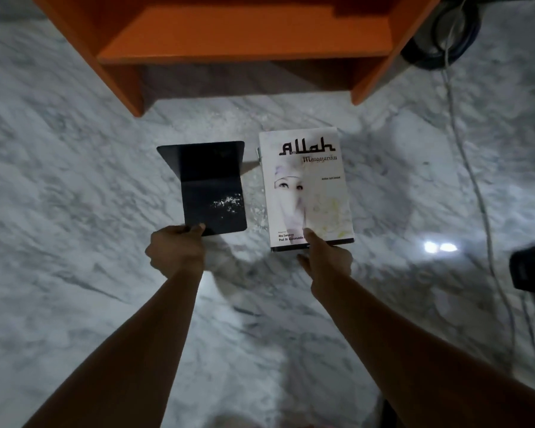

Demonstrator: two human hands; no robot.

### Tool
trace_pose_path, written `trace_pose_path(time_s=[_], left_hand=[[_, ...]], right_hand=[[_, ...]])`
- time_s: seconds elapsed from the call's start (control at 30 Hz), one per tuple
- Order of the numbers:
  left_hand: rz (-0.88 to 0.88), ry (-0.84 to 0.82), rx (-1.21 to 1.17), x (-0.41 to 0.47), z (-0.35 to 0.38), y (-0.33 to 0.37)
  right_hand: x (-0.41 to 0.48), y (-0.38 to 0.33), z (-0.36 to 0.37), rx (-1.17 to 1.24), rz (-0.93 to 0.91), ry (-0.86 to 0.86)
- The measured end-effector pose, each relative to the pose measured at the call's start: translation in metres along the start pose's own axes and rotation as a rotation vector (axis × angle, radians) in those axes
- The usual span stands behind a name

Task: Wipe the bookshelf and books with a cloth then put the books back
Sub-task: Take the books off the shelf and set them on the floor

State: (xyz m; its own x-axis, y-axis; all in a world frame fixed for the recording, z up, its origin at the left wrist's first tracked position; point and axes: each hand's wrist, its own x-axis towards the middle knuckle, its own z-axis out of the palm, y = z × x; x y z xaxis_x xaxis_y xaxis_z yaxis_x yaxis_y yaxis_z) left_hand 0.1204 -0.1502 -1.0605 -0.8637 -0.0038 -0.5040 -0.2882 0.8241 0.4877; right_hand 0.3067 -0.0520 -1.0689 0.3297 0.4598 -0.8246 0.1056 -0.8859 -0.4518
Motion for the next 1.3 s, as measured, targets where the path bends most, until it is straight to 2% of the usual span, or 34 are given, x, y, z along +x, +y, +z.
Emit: trace_pose_path(time_s=[0.1,0.17,0.27,0.33,0.43,0.5,0.6,0.73,0.83,0.93,1.1,1.17,1.3], left_hand=[[0.032,-0.015,0.122,-0.009,-0.008,0.006],[-0.003,-0.058,0.149,-0.027,-0.023,0.015],[0.042,-0.199,0.253,-0.063,-0.056,0.056],[0.07,-0.376,0.184,-0.09,-0.08,0.103],[0.099,-0.65,-0.04,-0.122,-0.114,0.188],[0.189,-0.744,-0.159,-0.139,-0.141,0.248],[0.268,-0.781,-0.264,-0.159,-0.174,0.325],[0.224,-0.804,-0.263,-0.173,-0.196,0.389],[0.181,-0.873,-0.181,-0.17,-0.2,0.403],[0.165,-0.891,-0.159,-0.167,-0.203,0.409],[0.147,-0.914,-0.218,-0.17,-0.207,0.421],[0.132,-0.913,-0.284,-0.171,-0.209,0.423],[0.011,-1.006,-0.567,-0.186,-0.225,0.435]], right_hand=[[-0.012,-0.007,-0.006,-0.061,0.047,0.031],[-0.029,-0.023,-0.016,-0.148,0.003,0.067],[-0.081,-0.076,-0.027,-0.293,-0.131,-0.048],[-0.128,-0.124,-0.036,-0.326,-0.172,-0.159],[-0.196,-0.203,-0.049,-0.175,-0.175,-0.356],[-0.233,-0.259,-0.052,-0.057,-0.218,-0.432],[-0.271,-0.33,-0.051,0.149,-0.25,-0.517],[-0.292,-0.398,-0.033,0.33,-0.182,-0.641],[-0.3,-0.419,-0.021,0.406,-0.133,-0.559],[-0.305,-0.418,-0.02,0.353,-0.135,-0.451],[-0.308,-0.419,-0.024,0.298,-0.138,-0.455],[-0.314,-0.418,-0.027,0.261,-0.186,-0.438],[-0.349,-0.405,-0.054,0.17,-0.213,-0.486]])
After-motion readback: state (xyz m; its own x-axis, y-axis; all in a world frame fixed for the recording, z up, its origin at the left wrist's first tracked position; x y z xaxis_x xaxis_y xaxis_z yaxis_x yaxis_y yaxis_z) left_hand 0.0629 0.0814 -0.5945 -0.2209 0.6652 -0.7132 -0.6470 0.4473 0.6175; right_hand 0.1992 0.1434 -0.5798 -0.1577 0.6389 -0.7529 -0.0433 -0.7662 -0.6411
